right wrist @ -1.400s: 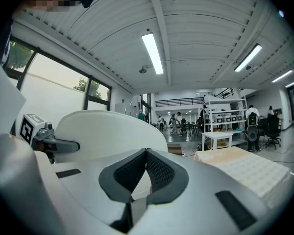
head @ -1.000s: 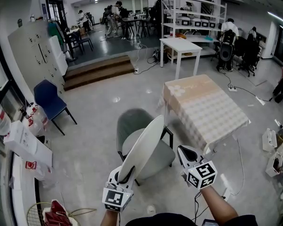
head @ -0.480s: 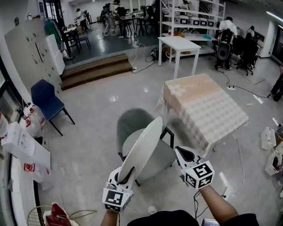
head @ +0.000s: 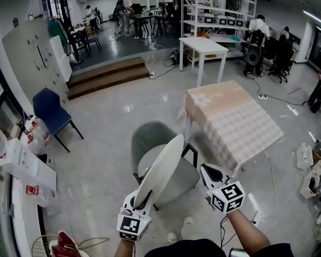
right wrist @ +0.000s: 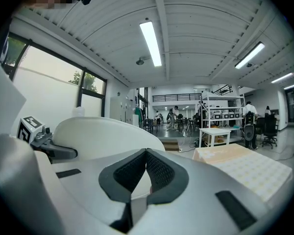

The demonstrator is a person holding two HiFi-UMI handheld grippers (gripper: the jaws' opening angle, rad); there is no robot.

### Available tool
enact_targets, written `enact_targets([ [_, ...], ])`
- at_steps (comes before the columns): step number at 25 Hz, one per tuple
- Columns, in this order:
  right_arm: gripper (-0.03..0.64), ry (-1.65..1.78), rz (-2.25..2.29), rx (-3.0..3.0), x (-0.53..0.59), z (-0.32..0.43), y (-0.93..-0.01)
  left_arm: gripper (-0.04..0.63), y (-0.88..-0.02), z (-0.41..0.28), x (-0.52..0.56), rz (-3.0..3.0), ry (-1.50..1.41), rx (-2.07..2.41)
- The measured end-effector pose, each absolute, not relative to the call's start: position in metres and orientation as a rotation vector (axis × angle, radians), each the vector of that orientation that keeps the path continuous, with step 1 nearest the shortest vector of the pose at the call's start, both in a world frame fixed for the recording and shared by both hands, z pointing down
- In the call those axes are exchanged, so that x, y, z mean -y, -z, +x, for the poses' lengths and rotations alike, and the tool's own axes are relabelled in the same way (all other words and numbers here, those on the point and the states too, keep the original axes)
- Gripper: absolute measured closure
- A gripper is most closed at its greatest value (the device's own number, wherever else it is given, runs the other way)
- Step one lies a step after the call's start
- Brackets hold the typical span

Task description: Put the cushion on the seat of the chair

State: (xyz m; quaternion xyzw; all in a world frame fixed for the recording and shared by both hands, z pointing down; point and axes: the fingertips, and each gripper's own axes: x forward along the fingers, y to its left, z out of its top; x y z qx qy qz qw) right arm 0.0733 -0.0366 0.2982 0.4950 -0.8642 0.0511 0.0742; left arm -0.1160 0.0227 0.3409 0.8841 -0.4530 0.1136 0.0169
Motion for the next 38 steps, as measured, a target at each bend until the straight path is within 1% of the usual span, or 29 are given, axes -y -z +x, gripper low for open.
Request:
enact_targets([
  [19,0.600,-0.291,1.424,2.555,0.082,0.110,-0.347,0.531,-0.390,-0.075,0.018,2.674,-0.452,1.371],
  [28,0.600,-0.345,1.376,2.530,0.100,0.117,-0.375,0.531,-0.419,-0.056,0.035,2.638,-0.476,1.336],
  [38,0.600,-0.418,1.298,2.502,0.119,0.115,-0.414,0.531,-0.456,-0.047,0.052,2.621,-0.598,1.335],
])
